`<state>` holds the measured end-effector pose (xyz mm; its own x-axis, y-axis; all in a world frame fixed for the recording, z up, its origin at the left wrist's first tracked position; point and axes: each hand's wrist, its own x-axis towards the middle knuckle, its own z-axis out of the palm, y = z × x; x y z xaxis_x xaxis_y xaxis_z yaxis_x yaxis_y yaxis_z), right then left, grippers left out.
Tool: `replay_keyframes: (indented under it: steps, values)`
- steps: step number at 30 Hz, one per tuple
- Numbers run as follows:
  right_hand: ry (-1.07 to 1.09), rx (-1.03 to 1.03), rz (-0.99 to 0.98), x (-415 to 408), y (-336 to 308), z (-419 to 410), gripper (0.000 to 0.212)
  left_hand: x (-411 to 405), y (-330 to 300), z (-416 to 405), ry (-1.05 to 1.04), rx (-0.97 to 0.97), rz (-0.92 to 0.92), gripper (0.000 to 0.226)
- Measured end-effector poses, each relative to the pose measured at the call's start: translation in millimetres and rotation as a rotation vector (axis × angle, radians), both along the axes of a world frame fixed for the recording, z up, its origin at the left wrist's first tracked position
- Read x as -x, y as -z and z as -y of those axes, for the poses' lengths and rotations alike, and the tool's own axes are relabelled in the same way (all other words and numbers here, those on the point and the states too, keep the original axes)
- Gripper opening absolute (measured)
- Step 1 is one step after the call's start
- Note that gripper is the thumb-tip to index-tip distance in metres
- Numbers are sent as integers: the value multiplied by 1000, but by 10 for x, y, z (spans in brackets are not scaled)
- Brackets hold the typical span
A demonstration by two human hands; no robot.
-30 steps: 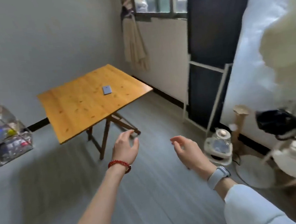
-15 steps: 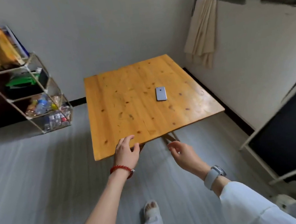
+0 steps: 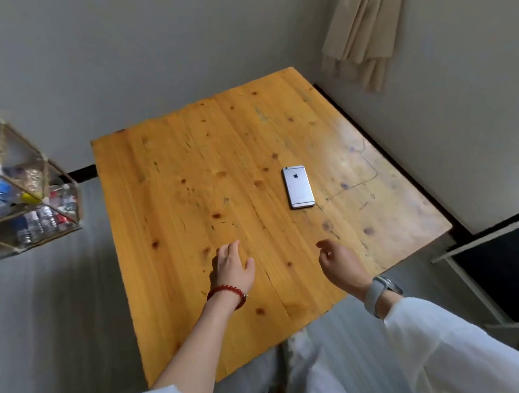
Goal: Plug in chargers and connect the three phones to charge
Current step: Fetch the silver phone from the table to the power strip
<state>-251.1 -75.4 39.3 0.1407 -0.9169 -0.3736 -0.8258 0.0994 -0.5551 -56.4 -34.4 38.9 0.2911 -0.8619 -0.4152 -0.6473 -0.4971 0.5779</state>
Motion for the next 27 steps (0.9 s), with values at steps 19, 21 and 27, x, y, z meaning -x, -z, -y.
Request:
replay_keyframes:
  steps: [19, 21, 27]
  values:
    - [379, -218, -234, -706, 978, 2087, 75, -247, 1178, 1134, 181, -287, 363, 88]
    - [405, -214, -166, -735, 932, 2079, 73, -251, 1180, 1139, 186, -299, 368, 88]
    - [269, -160, -77, -743, 762, 1590, 30, -285, 1152, 1142, 215, -291, 338, 84]
